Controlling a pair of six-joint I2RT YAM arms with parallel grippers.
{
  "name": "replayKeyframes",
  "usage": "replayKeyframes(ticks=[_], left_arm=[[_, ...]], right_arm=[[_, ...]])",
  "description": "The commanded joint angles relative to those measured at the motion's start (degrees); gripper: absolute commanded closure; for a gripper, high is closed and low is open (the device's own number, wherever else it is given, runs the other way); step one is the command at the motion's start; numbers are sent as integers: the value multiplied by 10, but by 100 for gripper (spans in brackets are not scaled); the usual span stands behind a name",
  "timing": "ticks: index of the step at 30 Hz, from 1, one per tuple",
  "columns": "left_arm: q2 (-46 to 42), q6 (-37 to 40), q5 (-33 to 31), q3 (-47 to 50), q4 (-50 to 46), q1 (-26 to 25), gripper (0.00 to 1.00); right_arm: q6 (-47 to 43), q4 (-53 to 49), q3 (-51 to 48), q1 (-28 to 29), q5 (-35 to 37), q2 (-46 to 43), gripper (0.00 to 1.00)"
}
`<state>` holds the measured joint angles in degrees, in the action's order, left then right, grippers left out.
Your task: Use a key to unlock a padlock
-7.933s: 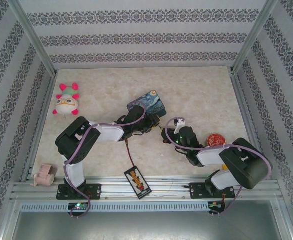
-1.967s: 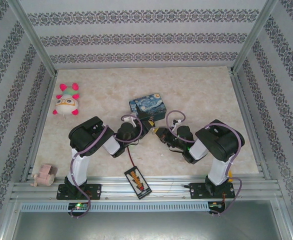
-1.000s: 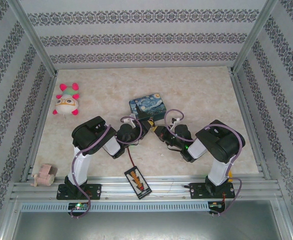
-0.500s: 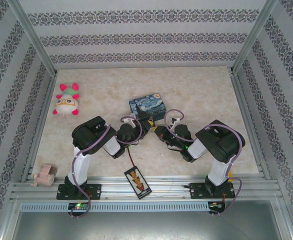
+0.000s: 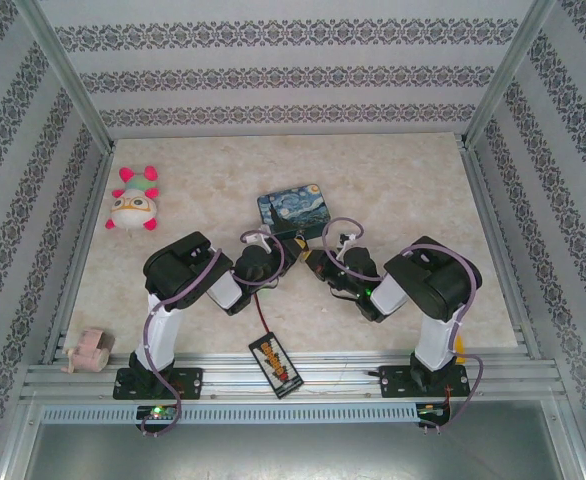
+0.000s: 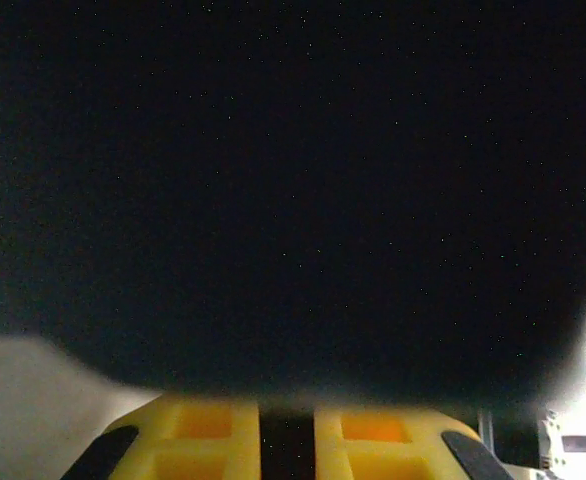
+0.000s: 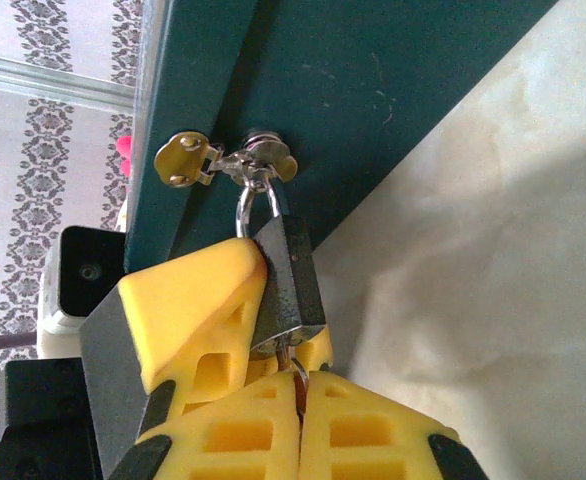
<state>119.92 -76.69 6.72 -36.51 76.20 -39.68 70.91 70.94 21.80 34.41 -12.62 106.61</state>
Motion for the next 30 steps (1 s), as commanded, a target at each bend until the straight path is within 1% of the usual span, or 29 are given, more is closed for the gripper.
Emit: replayKeyframes(ticks=[1, 5, 10, 14, 21, 25, 30], left_arm=[[-18, 17, 123, -3, -32, -50, 87], [-20, 18, 110, 7, -23, -50, 87], [-15, 14, 99, 9, -17, -48, 89], [-13, 12, 90, 9, -11, -42, 89], [-13, 11, 88, 10, -13, -36, 89], [-13, 13, 91, 8, -13, -36, 89], [-15, 11, 90, 10, -11, -34, 89]], right_arm=[[-28, 85, 52, 12, 36, 6, 97], [-33, 85, 37, 15, 48, 0, 88], [-38, 85, -4, 17, 63, -25, 71], [-49, 84, -61, 18, 85, -61, 64], [-61, 83, -124, 20, 109, -108, 58], [-67, 61, -133, 29, 111, -130, 58], [-68, 48, -140, 45, 128, -139, 61]])
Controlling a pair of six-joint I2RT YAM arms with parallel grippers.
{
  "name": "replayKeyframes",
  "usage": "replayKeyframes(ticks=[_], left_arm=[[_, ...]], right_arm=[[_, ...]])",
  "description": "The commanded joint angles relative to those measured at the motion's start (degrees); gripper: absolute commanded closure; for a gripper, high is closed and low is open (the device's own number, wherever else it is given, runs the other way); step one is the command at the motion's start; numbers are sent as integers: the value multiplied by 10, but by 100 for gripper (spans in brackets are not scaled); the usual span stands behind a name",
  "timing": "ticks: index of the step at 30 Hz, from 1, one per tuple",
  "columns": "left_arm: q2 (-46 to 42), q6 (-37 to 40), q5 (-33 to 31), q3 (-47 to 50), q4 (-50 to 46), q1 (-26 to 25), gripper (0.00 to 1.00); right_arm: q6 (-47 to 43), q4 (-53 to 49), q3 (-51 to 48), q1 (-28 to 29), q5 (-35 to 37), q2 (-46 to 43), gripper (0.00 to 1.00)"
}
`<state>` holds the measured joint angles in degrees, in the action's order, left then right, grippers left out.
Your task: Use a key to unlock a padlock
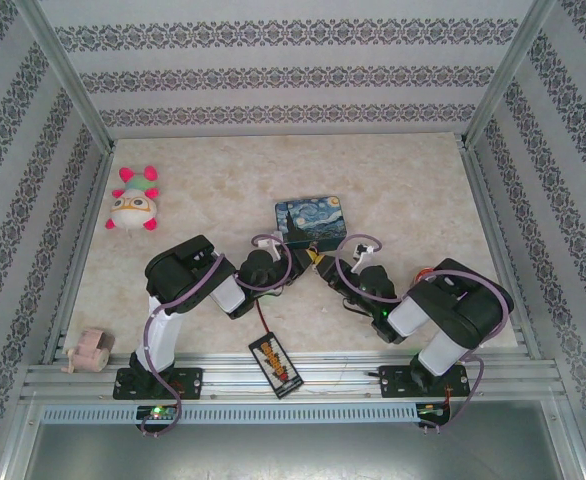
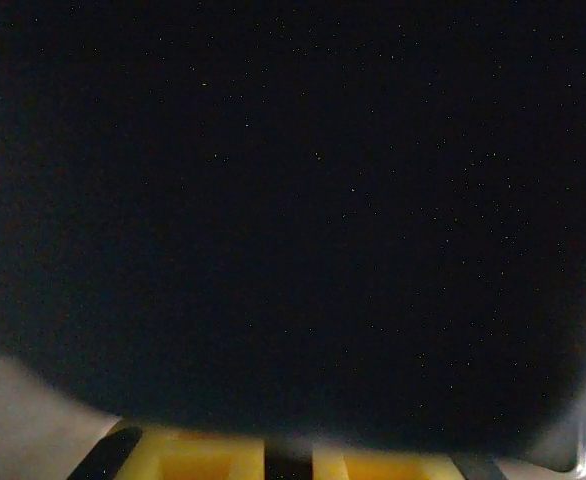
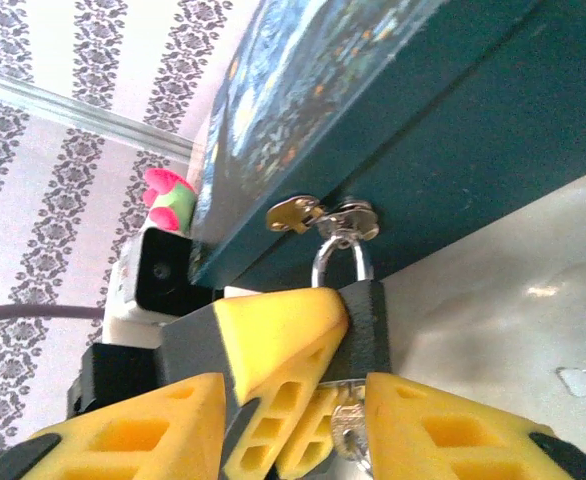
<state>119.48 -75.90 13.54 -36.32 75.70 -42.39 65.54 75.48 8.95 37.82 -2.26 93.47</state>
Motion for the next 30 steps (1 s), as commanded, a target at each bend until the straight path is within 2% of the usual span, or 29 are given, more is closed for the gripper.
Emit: replayKeyframes(ticks=[1, 7, 16, 23, 27, 30], left_arm=[[-10, 3, 21, 7, -5, -7, 89], [-10, 2, 25, 5, -5, -5, 89], [-13, 0, 27, 0, -15, -5, 89], [-8, -1, 23, 4, -3, -5, 89], [-2, -6, 25, 1, 2, -5, 89], [-2, -4, 27, -1, 2, -5, 89]], right_arm=[[-12, 3, -14, 15, 34, -7, 61], [10, 3, -31, 37, 76, 8, 65], [64, 39, -9, 60, 69, 66, 71], [60, 39, 3, 61, 77, 69, 74], [57, 39, 2, 59, 80, 63, 79], [57, 39, 2, 57, 82, 61, 86]])
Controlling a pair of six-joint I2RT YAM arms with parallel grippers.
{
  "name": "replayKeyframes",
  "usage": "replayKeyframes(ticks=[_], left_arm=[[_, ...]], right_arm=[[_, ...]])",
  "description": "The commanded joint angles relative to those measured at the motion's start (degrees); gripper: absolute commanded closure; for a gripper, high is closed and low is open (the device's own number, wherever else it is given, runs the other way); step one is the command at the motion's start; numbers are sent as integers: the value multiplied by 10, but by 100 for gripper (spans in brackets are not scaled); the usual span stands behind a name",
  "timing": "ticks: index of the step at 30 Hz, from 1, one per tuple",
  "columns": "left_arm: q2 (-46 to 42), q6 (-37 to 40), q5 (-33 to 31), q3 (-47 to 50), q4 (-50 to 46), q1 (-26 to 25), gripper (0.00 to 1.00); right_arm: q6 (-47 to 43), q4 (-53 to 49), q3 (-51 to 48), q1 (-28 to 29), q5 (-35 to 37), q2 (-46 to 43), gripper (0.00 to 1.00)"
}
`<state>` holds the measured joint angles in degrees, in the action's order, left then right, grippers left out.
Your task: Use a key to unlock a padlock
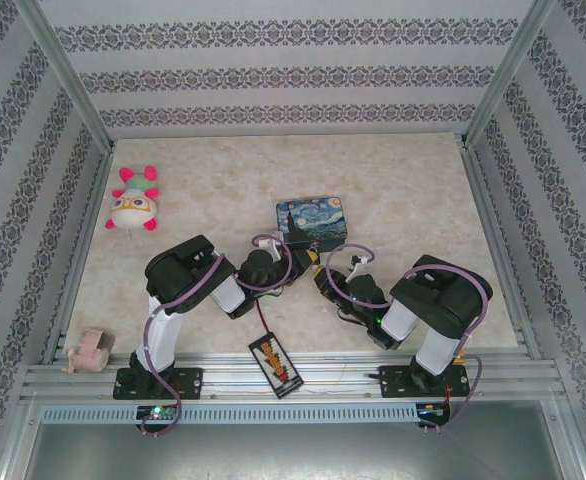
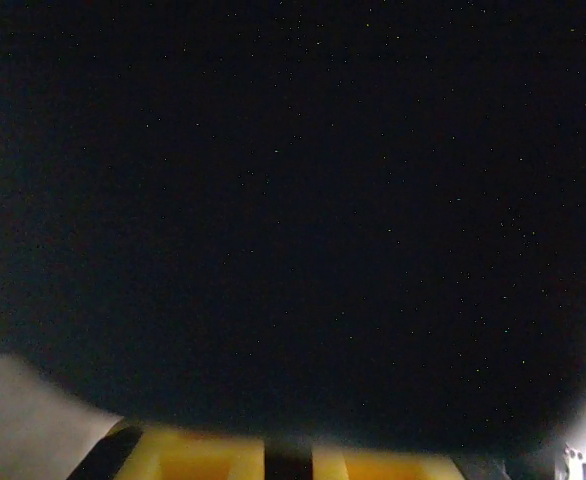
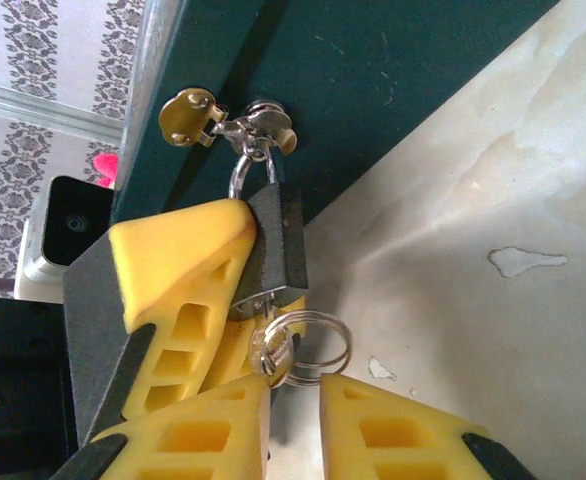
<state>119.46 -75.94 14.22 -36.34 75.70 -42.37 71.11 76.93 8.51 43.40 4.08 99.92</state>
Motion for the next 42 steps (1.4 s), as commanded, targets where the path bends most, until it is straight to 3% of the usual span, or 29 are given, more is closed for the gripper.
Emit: replayKeyframes(ticks=[1, 8, 14, 17, 21, 23, 30, 32, 36, 42], left_arm=[[-3, -3, 21, 0, 1, -5, 89], [-6, 1, 30, -1, -3, -5, 89], [-14, 16, 38, -1, -12, -9, 87], [-21, 23, 34, -1, -14, -9, 77], [-27, 29, 31, -7, -13, -5, 53], [-27, 30, 33, -12, -10, -2, 46], [-24, 32, 21, -15, -13, 9, 44], [-28, 35, 14, -10, -21, 12, 39], [-50, 65, 7, -7, -71, 14, 35], [-108, 146, -4, -29, -253, 14, 40]], right_arm=[[1, 24, 6, 0, 18, -4, 87], [-7, 24, 12, -18, 7, -12, 100], [-17, 24, 25, -35, -8, -16, 100], [-18, 24, 33, -38, -12, -14, 100], [-16, 24, 29, -36, -6, -13, 100], [-15, 24, 27, -37, -5, -12, 100], [-22, 24, 20, -35, -2, -24, 100], [-24, 24, 13, -35, 1, -32, 100], [-28, 14, -9, -35, 13, -60, 100], [-42, -49, -43, -35, 39, -132, 98]])
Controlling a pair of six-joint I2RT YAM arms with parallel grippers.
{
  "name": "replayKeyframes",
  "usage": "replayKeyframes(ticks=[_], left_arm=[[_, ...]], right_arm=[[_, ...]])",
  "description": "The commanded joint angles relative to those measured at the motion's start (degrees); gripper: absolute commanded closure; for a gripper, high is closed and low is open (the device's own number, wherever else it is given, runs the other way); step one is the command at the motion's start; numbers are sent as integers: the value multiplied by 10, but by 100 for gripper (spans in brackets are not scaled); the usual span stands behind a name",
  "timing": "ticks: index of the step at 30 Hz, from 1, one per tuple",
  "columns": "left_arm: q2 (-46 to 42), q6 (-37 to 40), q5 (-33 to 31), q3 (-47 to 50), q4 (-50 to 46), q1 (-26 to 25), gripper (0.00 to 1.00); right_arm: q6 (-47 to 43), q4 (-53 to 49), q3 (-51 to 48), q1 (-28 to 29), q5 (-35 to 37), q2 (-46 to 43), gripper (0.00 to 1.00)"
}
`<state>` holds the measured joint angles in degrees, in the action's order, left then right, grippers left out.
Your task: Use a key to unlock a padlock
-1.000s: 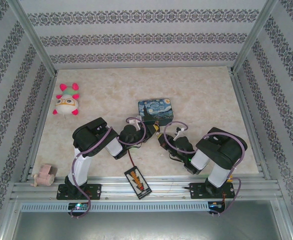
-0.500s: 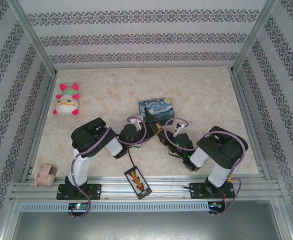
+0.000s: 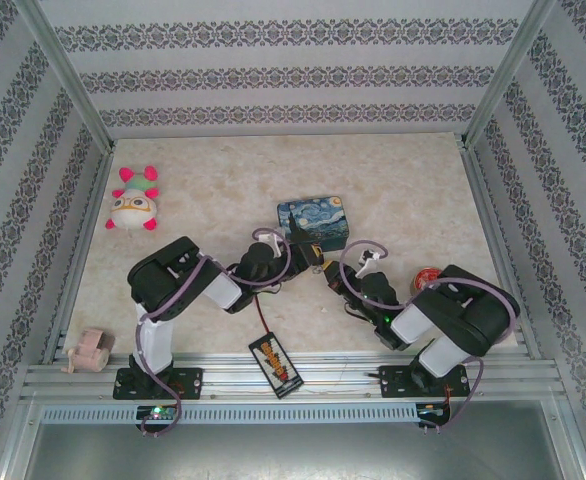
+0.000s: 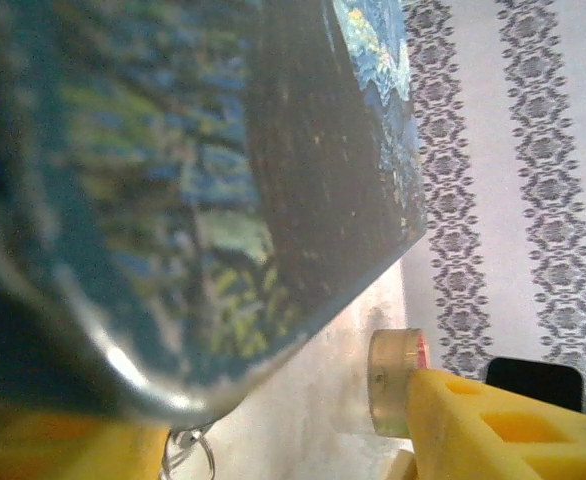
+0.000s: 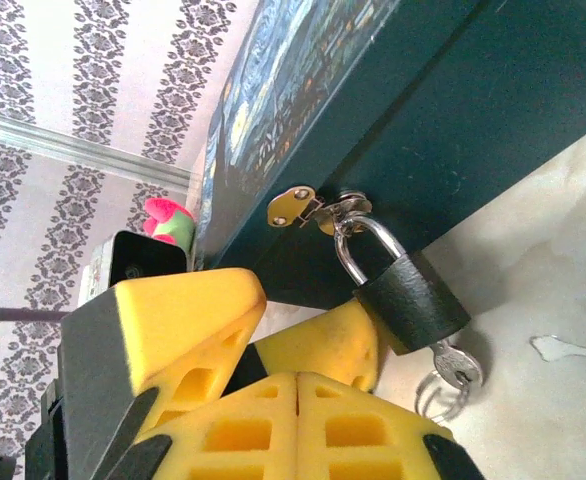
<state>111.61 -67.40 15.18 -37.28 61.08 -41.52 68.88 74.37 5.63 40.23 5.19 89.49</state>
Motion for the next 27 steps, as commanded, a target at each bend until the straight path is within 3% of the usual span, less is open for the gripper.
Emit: replayKeyframes(ticks=[1, 5, 8, 11, 13, 20, 27], left_arm=[[-38, 77, -16, -26, -132, 6, 40], [-51, 117, -21, -45, -184, 6, 41], [-42, 126, -7, -57, -184, 6, 42], [-27, 127, 5, -68, -185, 6, 42], [-20, 131, 8, -71, -184, 6, 42], [-4, 158, 9, -92, -208, 6, 44], [15, 177, 9, -108, -214, 5, 47]], right_arm=[[-24, -41, -19, -3, 32, -46, 97], [-45, -173, -15, -2, 43, -139, 96], [-81, -354, 13, 5, 60, -244, 94], [-115, -596, 69, 11, 105, -359, 93], [-137, -686, 82, 14, 133, -428, 92], [-128, -801, 51, 5, 149, -579, 88], [-133, -794, 63, 5, 128, -535, 85]])
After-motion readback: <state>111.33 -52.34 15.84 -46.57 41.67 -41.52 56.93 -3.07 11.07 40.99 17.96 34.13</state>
